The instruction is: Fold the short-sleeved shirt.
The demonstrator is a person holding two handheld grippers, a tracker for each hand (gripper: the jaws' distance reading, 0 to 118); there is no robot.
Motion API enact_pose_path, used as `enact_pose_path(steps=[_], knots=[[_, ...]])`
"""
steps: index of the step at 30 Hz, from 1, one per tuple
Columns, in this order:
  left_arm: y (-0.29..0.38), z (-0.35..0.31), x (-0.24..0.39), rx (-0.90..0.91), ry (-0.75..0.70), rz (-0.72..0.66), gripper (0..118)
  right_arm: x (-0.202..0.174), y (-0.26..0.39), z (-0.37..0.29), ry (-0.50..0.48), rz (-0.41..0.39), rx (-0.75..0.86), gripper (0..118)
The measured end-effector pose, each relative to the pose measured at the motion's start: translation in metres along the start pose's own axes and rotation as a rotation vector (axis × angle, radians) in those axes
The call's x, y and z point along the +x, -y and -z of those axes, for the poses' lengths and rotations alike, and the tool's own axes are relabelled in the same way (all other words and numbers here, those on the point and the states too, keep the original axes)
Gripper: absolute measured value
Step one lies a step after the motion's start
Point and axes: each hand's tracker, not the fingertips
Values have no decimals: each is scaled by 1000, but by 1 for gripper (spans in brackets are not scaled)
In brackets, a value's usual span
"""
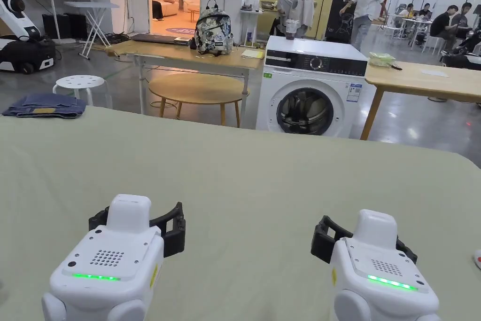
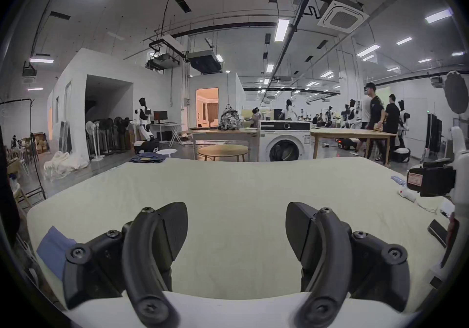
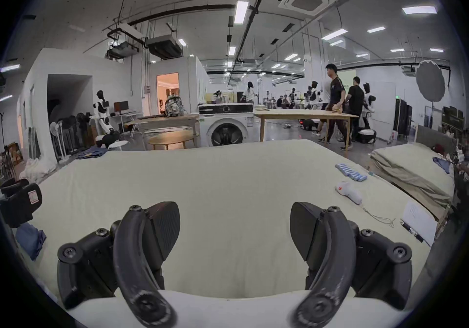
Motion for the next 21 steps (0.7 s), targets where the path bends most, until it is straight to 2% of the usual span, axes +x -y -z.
enact_pose_path(steps=[21], knots=[[2,-3,3,26,-80,-16,83,2,3,1,-18,21,-30,92]])
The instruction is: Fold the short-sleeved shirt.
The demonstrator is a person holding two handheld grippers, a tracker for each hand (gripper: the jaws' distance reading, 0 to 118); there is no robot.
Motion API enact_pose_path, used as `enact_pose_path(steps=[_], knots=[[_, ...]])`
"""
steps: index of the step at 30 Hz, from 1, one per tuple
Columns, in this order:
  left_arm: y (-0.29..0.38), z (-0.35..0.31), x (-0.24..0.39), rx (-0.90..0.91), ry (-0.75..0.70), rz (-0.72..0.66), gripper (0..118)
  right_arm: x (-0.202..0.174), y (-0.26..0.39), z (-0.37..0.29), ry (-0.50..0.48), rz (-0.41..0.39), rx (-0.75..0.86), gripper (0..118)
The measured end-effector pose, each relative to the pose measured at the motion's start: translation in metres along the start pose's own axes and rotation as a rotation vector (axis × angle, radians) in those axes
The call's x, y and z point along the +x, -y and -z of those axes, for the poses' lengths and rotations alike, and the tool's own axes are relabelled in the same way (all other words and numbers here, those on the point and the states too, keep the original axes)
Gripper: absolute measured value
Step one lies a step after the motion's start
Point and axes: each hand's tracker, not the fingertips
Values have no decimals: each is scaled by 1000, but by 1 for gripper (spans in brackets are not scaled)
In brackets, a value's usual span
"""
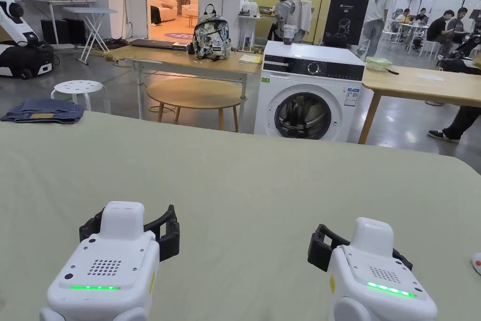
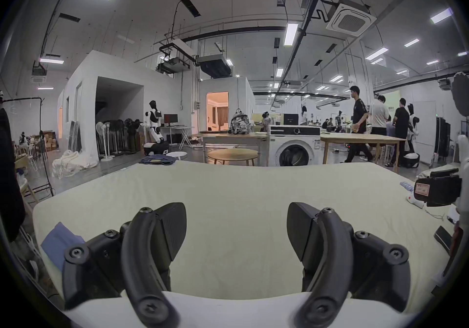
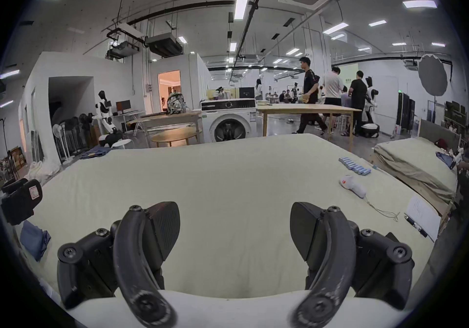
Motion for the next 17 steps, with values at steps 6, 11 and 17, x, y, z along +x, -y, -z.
enact_pose_path(steps=[6,11,17], knots=[[1,-1,1,-3,6,4,83,-1,1,0,-8,-9,-8,92],[3,2,1,-16,16,7,83,0,2,0,-8,-23,0,92],[3,3,1,-22,17,15,83,7,-3,3,-18,-1,-28,92]])
